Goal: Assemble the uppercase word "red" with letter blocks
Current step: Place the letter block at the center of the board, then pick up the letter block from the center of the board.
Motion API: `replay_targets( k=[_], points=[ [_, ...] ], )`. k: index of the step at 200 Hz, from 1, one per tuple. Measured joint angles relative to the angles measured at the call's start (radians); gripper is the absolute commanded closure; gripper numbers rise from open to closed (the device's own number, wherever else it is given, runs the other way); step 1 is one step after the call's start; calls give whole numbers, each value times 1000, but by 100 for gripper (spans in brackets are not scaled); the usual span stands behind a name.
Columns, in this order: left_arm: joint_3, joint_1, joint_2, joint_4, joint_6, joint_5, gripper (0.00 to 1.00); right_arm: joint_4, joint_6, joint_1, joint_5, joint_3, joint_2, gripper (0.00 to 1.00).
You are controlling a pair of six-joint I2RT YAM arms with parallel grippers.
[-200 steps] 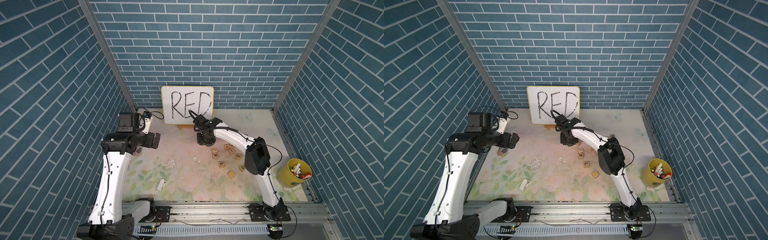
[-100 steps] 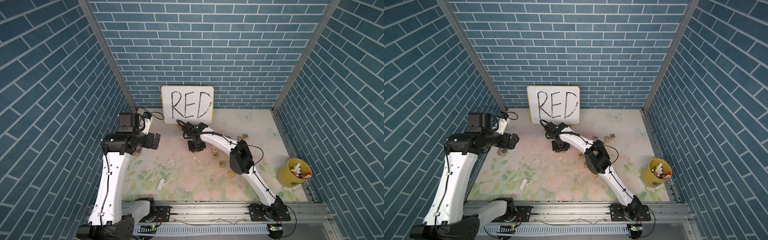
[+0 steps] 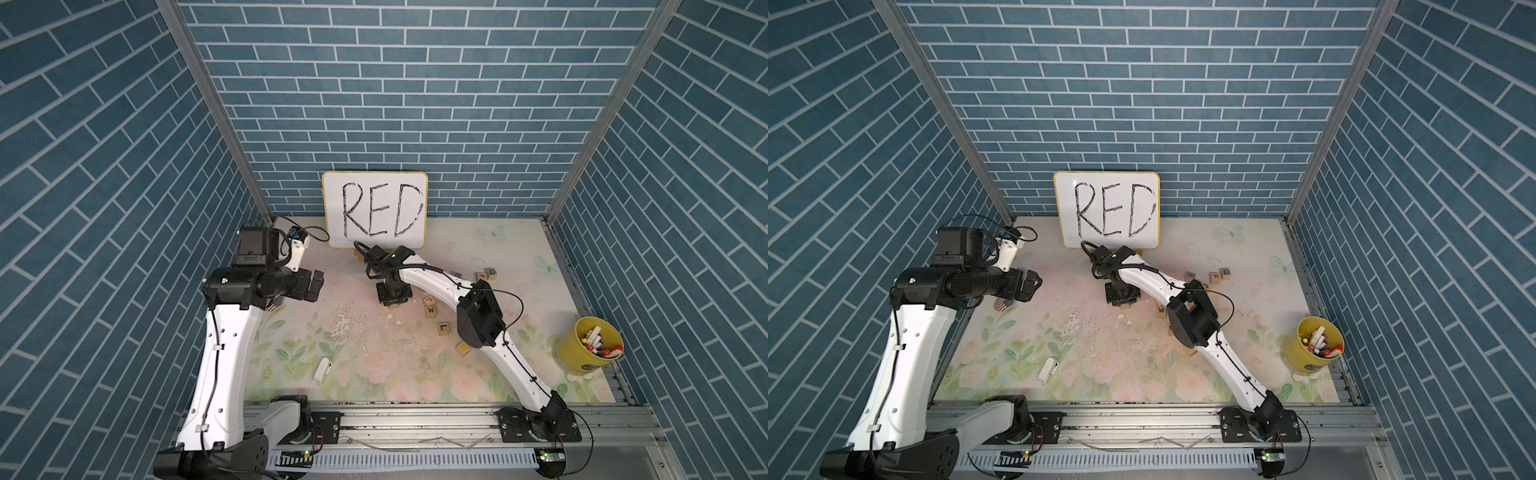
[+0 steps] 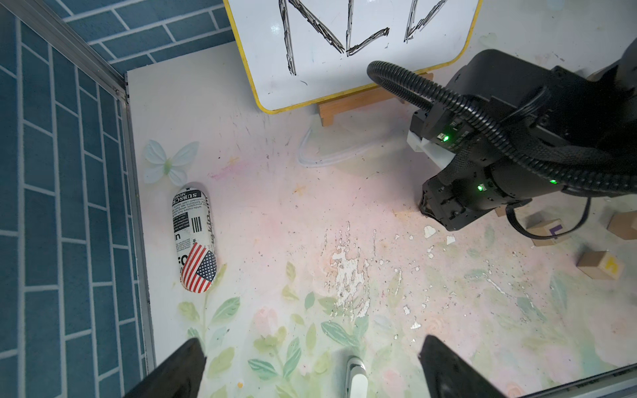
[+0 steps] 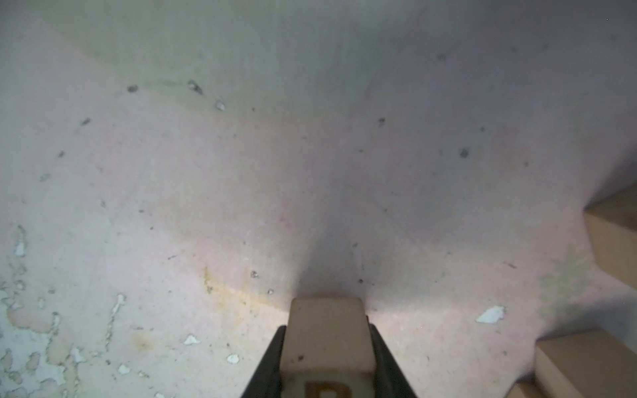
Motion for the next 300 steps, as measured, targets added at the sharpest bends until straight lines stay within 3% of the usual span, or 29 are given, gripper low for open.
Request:
replay_targets(
  k=[43, 106, 178, 253, 300],
  points=[
    [0, 0, -5, -5, -3, 8, 1, 0, -18, 2, 3, 11, 2, 51],
    [63, 0, 16, -4, -75, -49, 1, -4, -27, 9, 33, 26, -14, 45],
    [131, -18, 93, 16, -207, -93, 1, -1, -44, -5, 119, -109, -298, 45],
    [-10, -363, 245, 152, -296, -156, 1, 88, -12, -154, 200, -686, -786, 50],
    [-42, -509, 415, 290, -409, -190, 1, 103, 56, -159, 240, -935, -1009, 51]
  ],
)
